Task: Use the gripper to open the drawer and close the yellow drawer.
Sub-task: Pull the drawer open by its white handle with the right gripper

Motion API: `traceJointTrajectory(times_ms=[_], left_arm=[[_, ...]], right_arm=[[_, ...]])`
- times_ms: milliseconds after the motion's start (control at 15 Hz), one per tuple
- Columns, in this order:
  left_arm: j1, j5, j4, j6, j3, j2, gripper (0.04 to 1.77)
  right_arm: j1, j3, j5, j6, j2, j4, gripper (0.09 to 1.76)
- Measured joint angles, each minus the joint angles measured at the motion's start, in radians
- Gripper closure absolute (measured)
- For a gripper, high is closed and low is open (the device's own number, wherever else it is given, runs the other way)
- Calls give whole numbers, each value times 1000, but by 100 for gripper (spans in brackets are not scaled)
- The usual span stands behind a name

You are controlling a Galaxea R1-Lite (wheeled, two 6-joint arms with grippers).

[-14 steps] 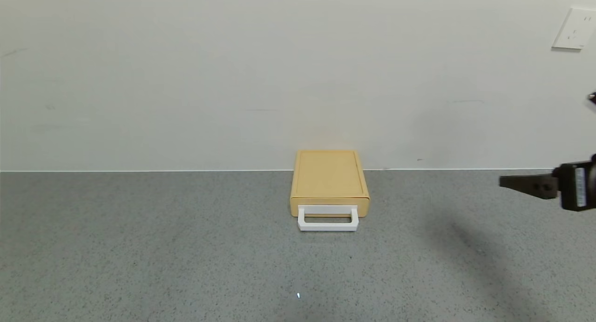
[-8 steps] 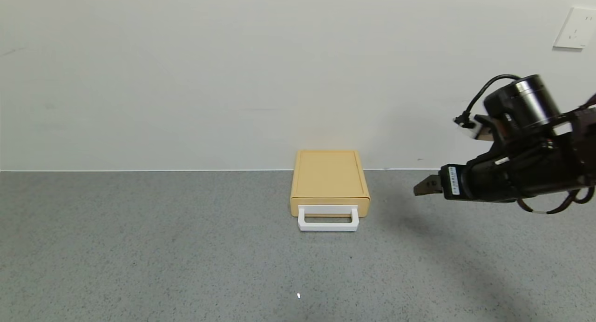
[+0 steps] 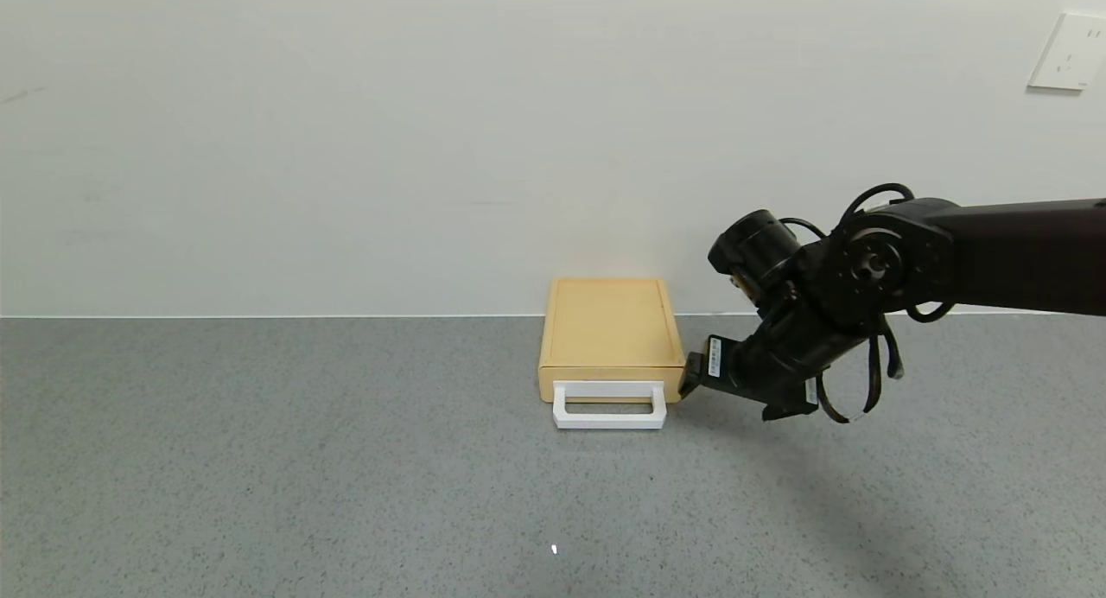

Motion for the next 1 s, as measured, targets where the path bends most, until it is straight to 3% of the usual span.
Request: traceJointTrajectory(times_ms=[333, 1000], left_arm=[[0, 0, 0, 0, 0, 0, 9], [0, 0, 0, 0, 0, 0, 9]], right_arm=[[22, -203, 0, 137, 139, 80, 14], [36, -230, -7, 211, 247, 49, 14]])
